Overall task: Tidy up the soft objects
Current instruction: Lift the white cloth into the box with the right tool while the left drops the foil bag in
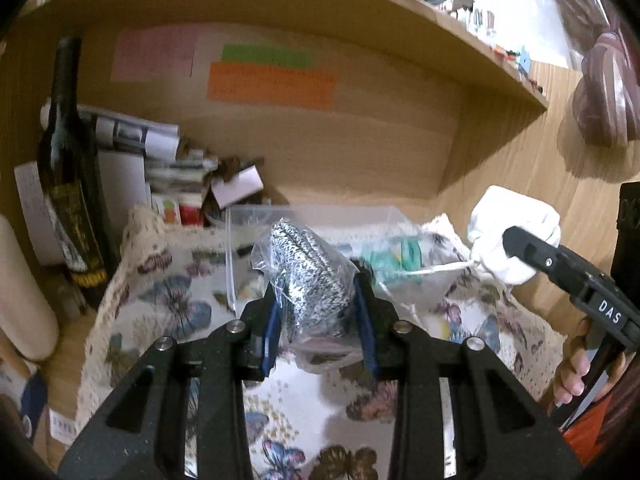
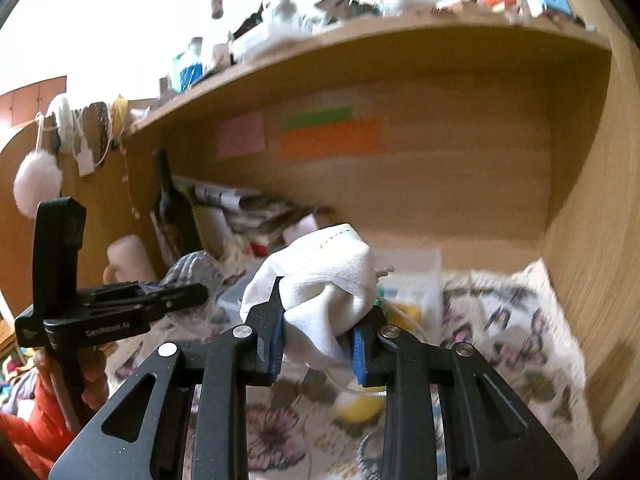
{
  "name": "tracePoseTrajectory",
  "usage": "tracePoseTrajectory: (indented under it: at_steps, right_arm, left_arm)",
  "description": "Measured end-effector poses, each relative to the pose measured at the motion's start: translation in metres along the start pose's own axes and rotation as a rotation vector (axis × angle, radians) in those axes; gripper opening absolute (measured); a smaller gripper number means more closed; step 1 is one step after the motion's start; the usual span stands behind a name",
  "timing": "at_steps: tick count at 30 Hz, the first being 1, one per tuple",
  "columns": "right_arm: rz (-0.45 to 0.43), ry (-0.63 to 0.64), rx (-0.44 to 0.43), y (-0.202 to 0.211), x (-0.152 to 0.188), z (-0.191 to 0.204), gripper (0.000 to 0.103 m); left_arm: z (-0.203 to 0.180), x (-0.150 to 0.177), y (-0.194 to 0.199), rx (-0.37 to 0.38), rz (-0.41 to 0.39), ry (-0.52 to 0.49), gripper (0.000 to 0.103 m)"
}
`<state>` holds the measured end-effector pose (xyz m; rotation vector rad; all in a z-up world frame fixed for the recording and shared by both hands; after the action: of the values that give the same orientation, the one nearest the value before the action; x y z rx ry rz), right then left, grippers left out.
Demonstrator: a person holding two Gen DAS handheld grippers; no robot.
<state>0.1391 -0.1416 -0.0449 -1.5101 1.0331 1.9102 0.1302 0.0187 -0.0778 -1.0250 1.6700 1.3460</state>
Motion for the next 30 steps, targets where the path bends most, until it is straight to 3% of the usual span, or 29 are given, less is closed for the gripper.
tracePoseTrajectory:
  at_steps: [12,22,30]
  right_arm:
    - [-0.048,0.030,0.049,-0.033,-0.036,-0.019,0.024]
    - [0.049,0.037,0.047,-0.084,-0.032,-0.038,0.024]
    - [0.161,0.037,0.044,-0.119,-0.011,-0.039,0.024]
  left_arm:
    - [0.006,-0.045,-0.033,-0.060,-0.046,-0.032,0.034]
    - [0.012,-0.053,-0.077,-0.091,0.012,-0.038,0.034]
    - [0.020,-0.045,-0.117,-0.093,0.112,-0.012,0.034]
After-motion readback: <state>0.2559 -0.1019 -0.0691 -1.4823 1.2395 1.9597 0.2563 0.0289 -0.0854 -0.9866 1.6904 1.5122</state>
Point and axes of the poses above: each gripper's, at about its wrist camera, not at the fingertips, and y roughly against the way its jaws point, z to its left, x to its underside, the point moved 6 cm from there along -y, roughly the way its jaws point, and after that the axes turned 5 degrees about -z, right-handed, at the moved point
